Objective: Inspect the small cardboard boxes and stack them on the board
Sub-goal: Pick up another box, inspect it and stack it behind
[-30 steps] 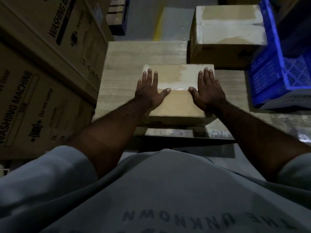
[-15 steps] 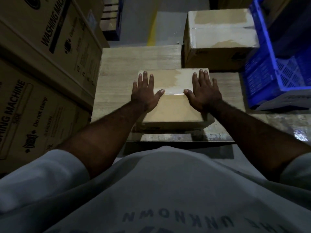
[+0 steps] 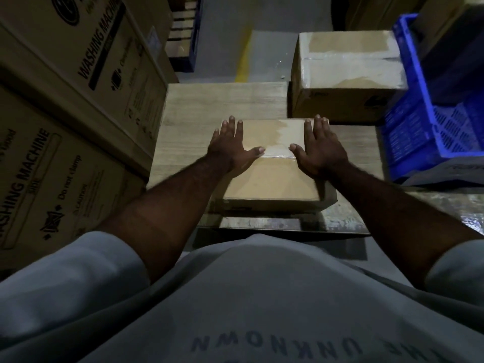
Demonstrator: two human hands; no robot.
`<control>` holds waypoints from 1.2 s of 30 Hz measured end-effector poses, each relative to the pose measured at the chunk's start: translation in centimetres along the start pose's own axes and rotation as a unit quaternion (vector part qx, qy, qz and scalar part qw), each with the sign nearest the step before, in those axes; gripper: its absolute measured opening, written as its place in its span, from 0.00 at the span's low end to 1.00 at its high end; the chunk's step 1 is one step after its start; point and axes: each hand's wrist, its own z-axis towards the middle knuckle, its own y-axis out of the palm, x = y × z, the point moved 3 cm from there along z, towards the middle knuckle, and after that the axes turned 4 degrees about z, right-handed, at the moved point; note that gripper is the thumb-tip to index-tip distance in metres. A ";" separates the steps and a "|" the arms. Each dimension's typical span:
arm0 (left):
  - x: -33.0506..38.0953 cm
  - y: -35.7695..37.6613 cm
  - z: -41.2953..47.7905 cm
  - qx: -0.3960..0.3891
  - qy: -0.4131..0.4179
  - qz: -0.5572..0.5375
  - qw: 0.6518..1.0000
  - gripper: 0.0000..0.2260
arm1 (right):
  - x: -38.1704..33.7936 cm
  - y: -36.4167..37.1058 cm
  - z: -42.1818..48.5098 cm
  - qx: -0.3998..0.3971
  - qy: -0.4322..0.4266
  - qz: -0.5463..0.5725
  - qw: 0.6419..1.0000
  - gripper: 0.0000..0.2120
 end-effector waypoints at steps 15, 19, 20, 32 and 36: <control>-1.0 5.1 -8.8 0.018 0.016 -0.114 0.993 0.52 | 0.6 1.9 -6.2 0.046 0.021 0.161 0.986 0.36; -1.3 6.7 -10.9 0.010 0.003 -0.144 0.990 0.59 | 0.9 3.1 -9.7 0.068 0.014 0.215 0.974 0.37; -1.4 7.0 -11.3 0.007 0.001 -0.156 0.988 0.59 | 1.0 3.4 -10.4 0.071 0.012 0.214 0.974 0.36; -2.0 7.9 -11.8 0.021 -0.039 -0.294 0.955 0.47 | 1.3 4.7 -12.1 0.094 0.073 0.275 0.954 0.32; -2.2 7.9 -11.8 0.017 -0.039 -0.302 0.952 0.47 | 1.5 4.8 -12.0 0.095 0.087 0.299 0.946 0.33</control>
